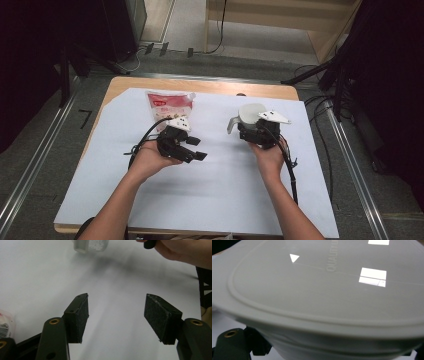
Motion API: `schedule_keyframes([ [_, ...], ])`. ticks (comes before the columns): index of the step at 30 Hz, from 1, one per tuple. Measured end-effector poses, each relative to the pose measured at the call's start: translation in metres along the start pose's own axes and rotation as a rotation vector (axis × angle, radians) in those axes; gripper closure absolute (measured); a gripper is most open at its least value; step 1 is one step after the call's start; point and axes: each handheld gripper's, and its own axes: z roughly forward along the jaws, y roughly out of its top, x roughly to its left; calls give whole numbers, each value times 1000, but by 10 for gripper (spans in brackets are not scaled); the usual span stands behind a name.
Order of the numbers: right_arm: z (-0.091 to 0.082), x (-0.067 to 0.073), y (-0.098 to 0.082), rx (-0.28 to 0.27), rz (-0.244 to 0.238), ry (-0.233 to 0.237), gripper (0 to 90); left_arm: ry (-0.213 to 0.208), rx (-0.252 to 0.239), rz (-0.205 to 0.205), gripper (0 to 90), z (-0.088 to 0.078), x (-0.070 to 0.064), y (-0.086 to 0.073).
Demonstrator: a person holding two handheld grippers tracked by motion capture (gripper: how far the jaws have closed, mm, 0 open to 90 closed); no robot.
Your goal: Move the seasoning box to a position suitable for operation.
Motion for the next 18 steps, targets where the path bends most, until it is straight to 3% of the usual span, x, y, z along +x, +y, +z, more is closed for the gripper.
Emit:
schedule_keyframes([
  [5, -16, 1, 1, -8, -15, 49, 131, 2, 3, 2, 373, -1, 0, 0],
  [9, -33, 2, -4, -11, 7, 98, 131, -5, -4, -15, 373, -1, 1, 0],
  [18, -60, 11, -19, 17, -69, 150, 132, -6, 9, -11, 377, 1, -2, 1],
])
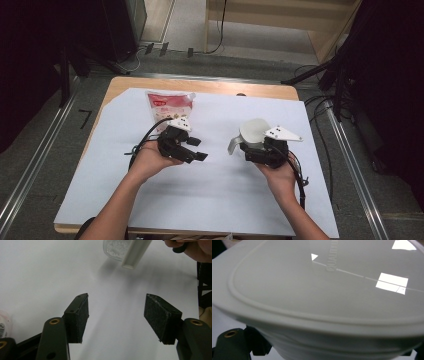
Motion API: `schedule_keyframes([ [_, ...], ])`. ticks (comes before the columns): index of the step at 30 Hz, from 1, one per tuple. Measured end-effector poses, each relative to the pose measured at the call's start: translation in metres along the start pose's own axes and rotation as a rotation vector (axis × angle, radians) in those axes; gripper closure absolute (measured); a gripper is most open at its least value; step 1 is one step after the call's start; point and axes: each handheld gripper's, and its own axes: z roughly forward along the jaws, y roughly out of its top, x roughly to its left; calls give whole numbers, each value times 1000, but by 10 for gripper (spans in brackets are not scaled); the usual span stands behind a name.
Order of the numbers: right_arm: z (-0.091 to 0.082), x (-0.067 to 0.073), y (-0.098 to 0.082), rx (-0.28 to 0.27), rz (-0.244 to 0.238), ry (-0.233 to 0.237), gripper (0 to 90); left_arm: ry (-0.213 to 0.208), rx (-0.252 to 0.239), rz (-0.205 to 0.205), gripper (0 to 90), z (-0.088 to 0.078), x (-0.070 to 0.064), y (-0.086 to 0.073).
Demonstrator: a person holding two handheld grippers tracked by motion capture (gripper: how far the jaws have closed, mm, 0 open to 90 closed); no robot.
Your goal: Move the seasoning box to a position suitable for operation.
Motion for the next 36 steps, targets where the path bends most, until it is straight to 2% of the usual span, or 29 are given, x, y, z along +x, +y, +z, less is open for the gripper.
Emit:
schedule_keyframes([
  [3, -3, 3, -5, -8, -1, 12, 132, 2, 10, 8, 377, 1, 0, 0],
  [4, -2, 6, -7, -18, -14, 9, 132, 1, 13, 7, 377, 2, 0, 1],
  [8, 2, 11, -7, -22, -14, 25, 132, -9, 20, 13, 388, 3, -1, 1],
  [14, 10, 25, -13, -2, -49, 65, 132, -6, 27, 13, 402, 4, 1, 0],
  [19, 17, 37, -20, 15, -57, 100, 132, -1, 12, -5, 406, 1, 3, -1],
  [24, 23, 45, -28, 29, -51, 132, 131, 8, 12, 0, 403, 0, 5, -2],
  [31, 32, 51, -38, 63, -46, 141, 131, 8, 15, -1, 398, 2, 3, -1],
  [32, 32, 52, -40, 47, -68, 137, 131, 7, 14, -1, 396, 2, 3, -1],
  [36, 31, 52, -41, 42, -61, 140, 128, 12, 21, -2, 387, 2, 4, -1],
])
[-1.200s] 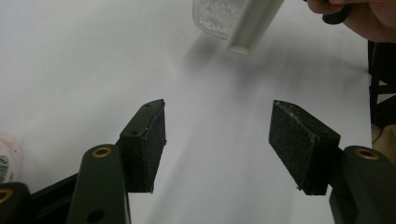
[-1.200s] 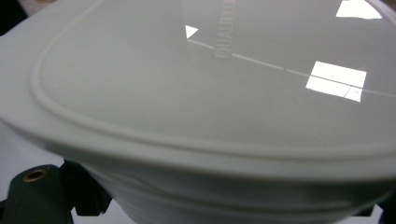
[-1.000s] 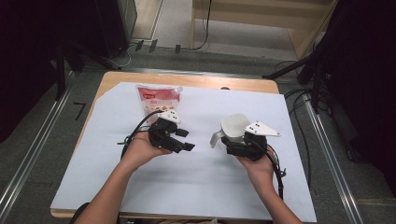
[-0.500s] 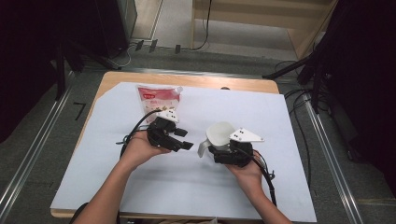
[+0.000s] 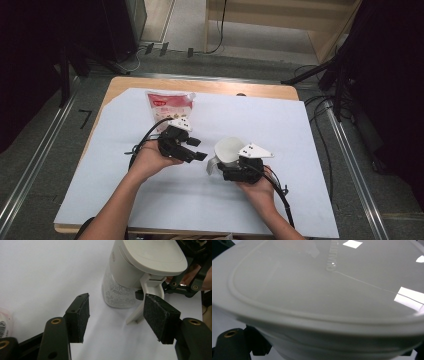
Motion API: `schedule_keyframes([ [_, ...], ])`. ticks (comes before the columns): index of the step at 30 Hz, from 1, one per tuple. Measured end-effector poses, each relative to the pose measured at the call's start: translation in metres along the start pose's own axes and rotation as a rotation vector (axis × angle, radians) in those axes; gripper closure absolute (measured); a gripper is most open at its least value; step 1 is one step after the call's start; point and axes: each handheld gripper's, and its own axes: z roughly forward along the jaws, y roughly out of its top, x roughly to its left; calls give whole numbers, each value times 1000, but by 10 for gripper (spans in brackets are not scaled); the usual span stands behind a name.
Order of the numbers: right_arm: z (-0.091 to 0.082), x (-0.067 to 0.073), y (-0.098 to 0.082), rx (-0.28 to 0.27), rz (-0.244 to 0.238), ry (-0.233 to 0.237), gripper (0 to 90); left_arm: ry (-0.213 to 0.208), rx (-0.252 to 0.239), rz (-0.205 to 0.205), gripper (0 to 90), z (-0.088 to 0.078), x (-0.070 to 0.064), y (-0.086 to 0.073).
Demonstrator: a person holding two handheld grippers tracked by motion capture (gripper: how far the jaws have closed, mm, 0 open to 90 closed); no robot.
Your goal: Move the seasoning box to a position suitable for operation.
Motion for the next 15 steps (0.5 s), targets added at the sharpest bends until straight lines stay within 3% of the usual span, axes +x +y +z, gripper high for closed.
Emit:
schedule_keyframes([
  [5, 0, -1, -1, 8, -5, 8, 121, -3, -8, 1, 384, 0, -1, 0],
  [10, -3, -2, 1, 22, 39, 29, 87, -1, -11, 0, 376, 0, -1, 0],
  [15, -10, -3, 4, 31, 52, 37, 73, 3, -10, 9, 373, -3, 0, 0],
])
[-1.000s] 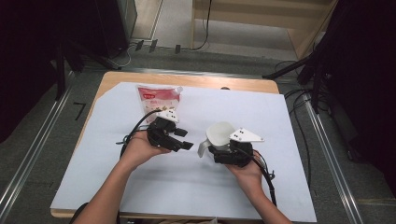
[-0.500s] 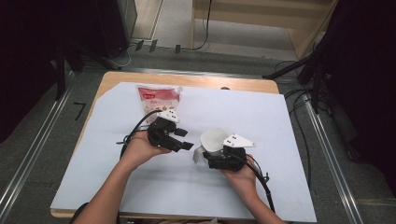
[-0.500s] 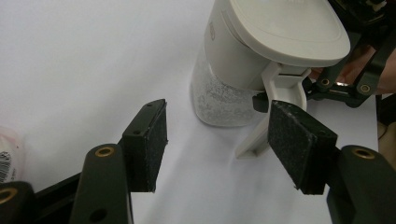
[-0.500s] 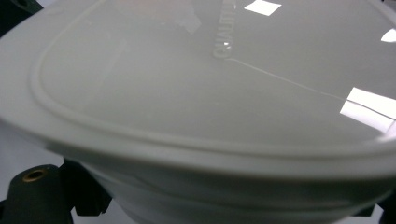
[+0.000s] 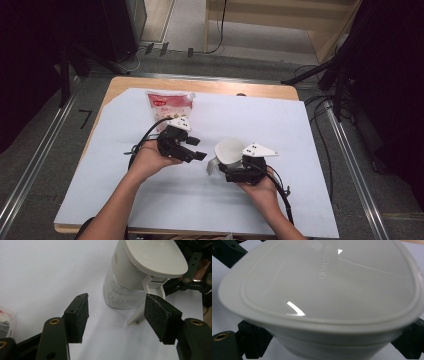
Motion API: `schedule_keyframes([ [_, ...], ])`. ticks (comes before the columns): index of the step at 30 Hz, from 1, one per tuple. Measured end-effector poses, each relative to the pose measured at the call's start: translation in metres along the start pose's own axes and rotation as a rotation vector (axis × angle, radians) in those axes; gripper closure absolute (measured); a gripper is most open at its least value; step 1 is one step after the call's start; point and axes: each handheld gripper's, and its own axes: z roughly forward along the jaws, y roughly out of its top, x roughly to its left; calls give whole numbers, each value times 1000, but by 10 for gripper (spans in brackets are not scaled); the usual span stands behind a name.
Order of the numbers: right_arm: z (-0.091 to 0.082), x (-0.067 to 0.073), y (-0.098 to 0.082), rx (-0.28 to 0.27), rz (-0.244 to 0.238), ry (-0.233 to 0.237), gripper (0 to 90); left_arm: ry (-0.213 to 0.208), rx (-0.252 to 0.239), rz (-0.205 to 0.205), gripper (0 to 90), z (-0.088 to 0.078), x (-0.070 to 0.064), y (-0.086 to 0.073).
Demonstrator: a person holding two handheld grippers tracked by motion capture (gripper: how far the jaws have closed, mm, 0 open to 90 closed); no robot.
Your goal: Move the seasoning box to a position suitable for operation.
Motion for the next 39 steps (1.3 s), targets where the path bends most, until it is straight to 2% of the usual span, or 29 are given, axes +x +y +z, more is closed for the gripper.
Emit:
schedule_keyframes([
  [3, -8, 0, 1, 24, 15, 7, 73, 8, -1, -4, 366, 0, 0, 0],
  [4, -16, 0, 0, 27, 9, 16, 73, 6, -2, -4, 366, -1, 0, -1],
  [5, -16, 0, 0, 27, 9, 16, 73, 12, -1, -1, 366, -1, 1, -1],
  [6, -24, 0, 0, 31, -9, 14, 76, 19, -2, -2, 367, -1, 0, -1],
  [8, -27, -1, 0, 33, -10, 13, 76, 14, -10, -8, 370, -1, 1, -1],
  [12, -41, -7, -1, 43, 16, 52, 79, 17, -9, 4, 371, -2, 0, -1],
  [14, -47, -9, 0, 44, 8, 45, 86, 13, -15, 1, 371, -2, -1, 0],
  [17, -59, -9, -1, 24, -17, -6, 171, 14, -12, 8, 381, -2, -2, 0],
  [19, -61, -10, -1, 23, -15, 0, 188, 17, -10, 9, 386, -1, -3, 1],
  [22, -68, -12, -1, 23, -13, 25, 266, 5, -11, 5, 430, -1, -4, 1],
  [23, -70, -11, -2, 31, -30, 27, 358, -1, -6, 8, 467, -1, -4, 0],
  [24, -70, -11, -2, 31, -30, 27, 358, -5, -8, 11, 467, -1, -4, 0],
  [25, -71, -11, -2, 31, -38, 35, 400, -7, -12, 8, 483, -1, -5, 0],
  [27, -74, -10, -1, 26, -56, 39, 459, -19, -14, 24, 588, -1, -5, -1],
  [29, -76, -10, 0, 20, -54, 43, 528, -12, -14, 29, 636, 0, -6, -1],
  [31, -75, -11, -1, 28, -48, 55, 614, -19, -5, 19, 665, 1, -5, -1],
  [32, -75, -12, -1, 34, -42, 57, 670, -14, 16, 5, 716, 1, -4, 0],
  [33, -75, -13, -2, 37, -39, 63, 728, -17, 29, -18, 837, 2, -3, 1],
  [34, -75, -13, -2, 37, -39, 63, 728, -24, 41, -45, 837, 2, -2, 2],
  [35, -75, -14, -2, 45, -36, 66, 807, -32, 37, -59, 900, 3, -2, 3],
  [36, -75, -14, -2, 45, -36, 66, 807, -32, 37, -59, 900, 3, -2, 3],
  [38, -74, -15, -3, 57, -46, 72, 900, -55, 35, -60, 900, 5, -3, 4],
  [39, -74, -15, -3, 57, -46, 72, 900, -69, 41, -66, 900, 6, -3, 5],
])
